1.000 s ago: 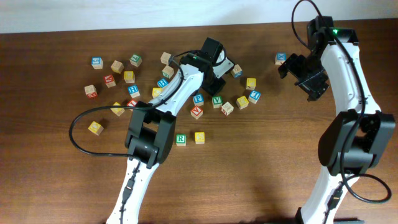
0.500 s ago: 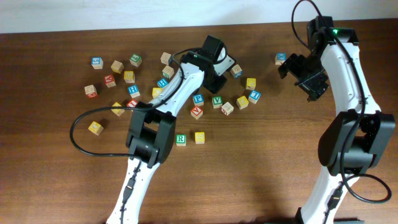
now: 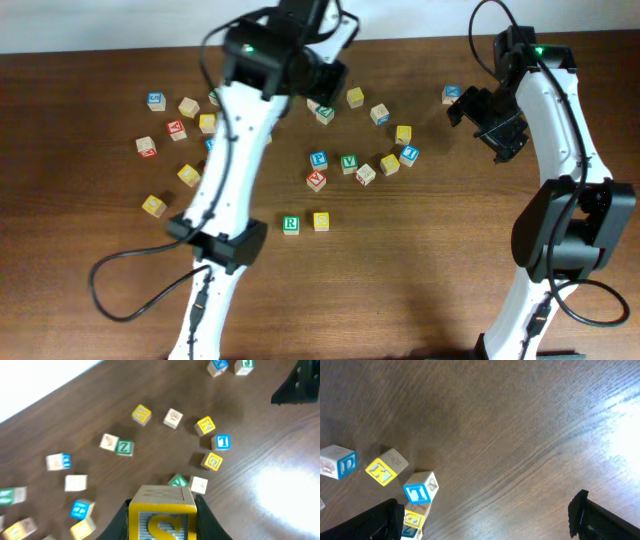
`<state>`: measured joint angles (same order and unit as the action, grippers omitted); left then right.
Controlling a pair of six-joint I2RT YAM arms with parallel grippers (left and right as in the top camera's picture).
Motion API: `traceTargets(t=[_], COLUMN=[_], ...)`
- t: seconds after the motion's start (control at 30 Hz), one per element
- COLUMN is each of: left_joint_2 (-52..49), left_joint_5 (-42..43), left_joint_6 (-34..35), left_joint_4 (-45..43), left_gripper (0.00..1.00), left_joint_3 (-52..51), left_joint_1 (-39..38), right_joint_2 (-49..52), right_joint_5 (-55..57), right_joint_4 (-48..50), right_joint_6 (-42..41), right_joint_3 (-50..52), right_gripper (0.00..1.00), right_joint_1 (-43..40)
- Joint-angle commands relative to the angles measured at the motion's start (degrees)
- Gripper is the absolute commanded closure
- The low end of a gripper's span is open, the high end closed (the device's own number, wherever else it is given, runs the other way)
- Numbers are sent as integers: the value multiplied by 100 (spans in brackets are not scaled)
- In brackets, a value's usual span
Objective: Spell out RSS
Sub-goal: 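Carry the S block and place it right of the first S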
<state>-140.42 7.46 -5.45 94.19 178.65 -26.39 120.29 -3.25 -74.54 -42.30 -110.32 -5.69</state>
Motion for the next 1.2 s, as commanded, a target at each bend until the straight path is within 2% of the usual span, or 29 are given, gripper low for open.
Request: traceTargets(t=[0.0, 0.1, 0.17, 0.27, 0.3, 0.4, 0.47, 0.53, 0.67, 0.73, 0.8, 0.9, 1.0, 1.17], left_joint_2=[1106, 2028, 2787, 4013, 4354, 4481, 4476, 4476, 4474, 4474, 4350, 3847, 3235, 2872], left_joint_5=[26, 22, 20, 22, 44, 66, 63, 63, -50, -330, -951, -1054, -1250, -1637], left_joint_6=[339, 334, 334, 444, 905, 1585, 2258, 2481, 3585, 3770, 4253, 4802, 5364, 5359], left_joint_4=[254, 254, 254, 251, 251, 203, -461, -1274, -3978, -4843, -5165, -5744, -5871, -5855], left_gripper=[89, 89, 87, 89, 89, 90, 90, 90, 91, 92, 93, 92, 92, 91], left_joint_3=[68, -59, -562, -2297, -3136, -4575, -6146, -7287, -9903, -10393, -10498, -10500, -10500, -10500], left_joint_1=[457, 874, 1069, 1161, 1150, 1147, 929, 601, -332, -629, -979, -1478, -1591, -1591], right_joint_2=[0, 0, 0, 0, 0, 0, 0, 0, 0, 0, 0, 0, 0, 0], right_joint_5=[9, 9, 9, 9, 9, 9, 9, 9, 9, 9, 9, 9, 9, 9], right_joint_4=[-4, -2, -4, -2, -4, -4, -4, -4, -4, -4, -4, -4, -4, -4], right_joint_6=[-63, -63, -63, -63, -63, -63, -63, -63, -63, -63, -63, -63, -63, -63], right_joint_3=[39, 39, 39, 39, 39, 39, 39, 39, 39, 39, 39, 39, 39, 39], right_gripper=[2, 2, 2, 2, 2, 2, 2, 2, 2, 2, 1, 2, 2, 2], right_joint_1=[9, 9, 9, 9, 9, 9, 9, 9, 9, 9, 9, 9, 9, 9])
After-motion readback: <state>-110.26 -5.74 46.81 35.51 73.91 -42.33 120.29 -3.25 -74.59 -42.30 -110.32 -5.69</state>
